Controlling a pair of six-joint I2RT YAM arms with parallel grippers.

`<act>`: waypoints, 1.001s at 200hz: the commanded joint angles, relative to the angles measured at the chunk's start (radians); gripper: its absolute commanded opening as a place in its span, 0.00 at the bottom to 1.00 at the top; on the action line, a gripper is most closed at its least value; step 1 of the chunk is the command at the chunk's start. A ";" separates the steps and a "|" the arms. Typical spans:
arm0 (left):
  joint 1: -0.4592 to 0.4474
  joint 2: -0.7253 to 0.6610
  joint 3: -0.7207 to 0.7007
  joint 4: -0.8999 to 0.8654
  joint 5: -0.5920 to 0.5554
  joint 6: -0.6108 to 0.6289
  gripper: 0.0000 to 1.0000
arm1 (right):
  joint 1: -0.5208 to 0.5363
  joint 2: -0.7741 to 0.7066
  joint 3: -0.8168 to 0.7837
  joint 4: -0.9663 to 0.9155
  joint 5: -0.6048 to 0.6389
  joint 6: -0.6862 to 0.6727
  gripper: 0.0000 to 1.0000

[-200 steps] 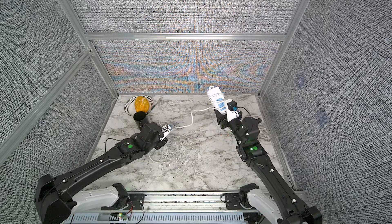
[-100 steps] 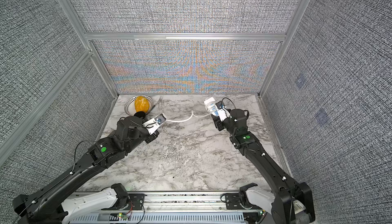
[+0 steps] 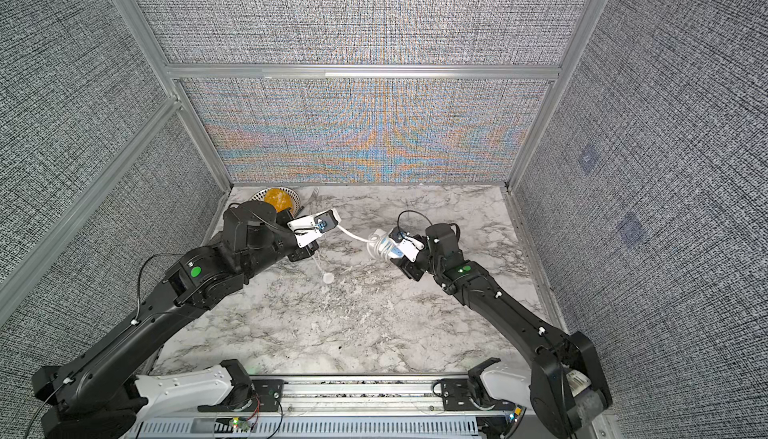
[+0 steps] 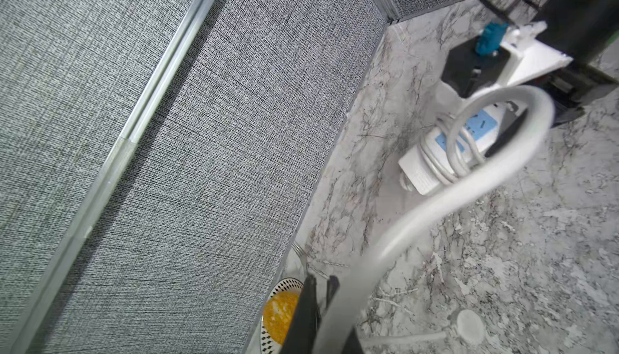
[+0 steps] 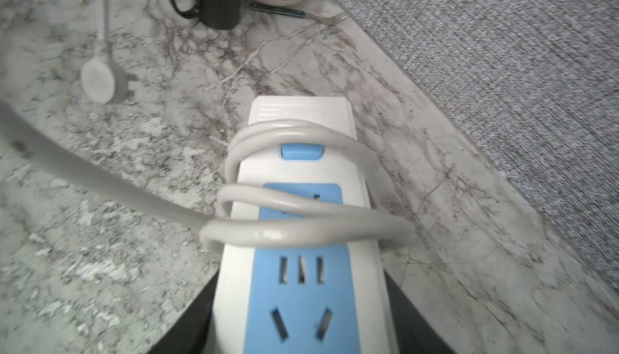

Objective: Wrap the cord around the power strip
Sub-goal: Wrap the power cord around the power strip.

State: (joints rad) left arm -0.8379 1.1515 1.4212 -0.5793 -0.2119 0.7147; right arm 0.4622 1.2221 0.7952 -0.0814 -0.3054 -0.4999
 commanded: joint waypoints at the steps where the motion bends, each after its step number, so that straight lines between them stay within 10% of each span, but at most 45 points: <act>1: 0.007 0.029 0.042 0.012 -0.036 0.084 0.00 | 0.021 -0.025 -0.040 -0.031 -0.173 -0.078 0.00; 63: 0.083 0.156 0.191 0.046 0.013 0.099 0.00 | 0.099 -0.157 -0.201 0.066 -0.513 -0.080 0.00; 200: 0.244 0.582 0.412 0.072 0.313 -0.085 0.00 | 0.219 -0.470 -0.336 0.597 -0.451 0.192 0.00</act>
State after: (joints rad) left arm -0.6041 1.7081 1.8374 -0.5770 0.0090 0.7197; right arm 0.6792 0.7944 0.4656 0.2874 -0.7807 -0.4080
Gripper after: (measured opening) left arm 0.080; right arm 0.618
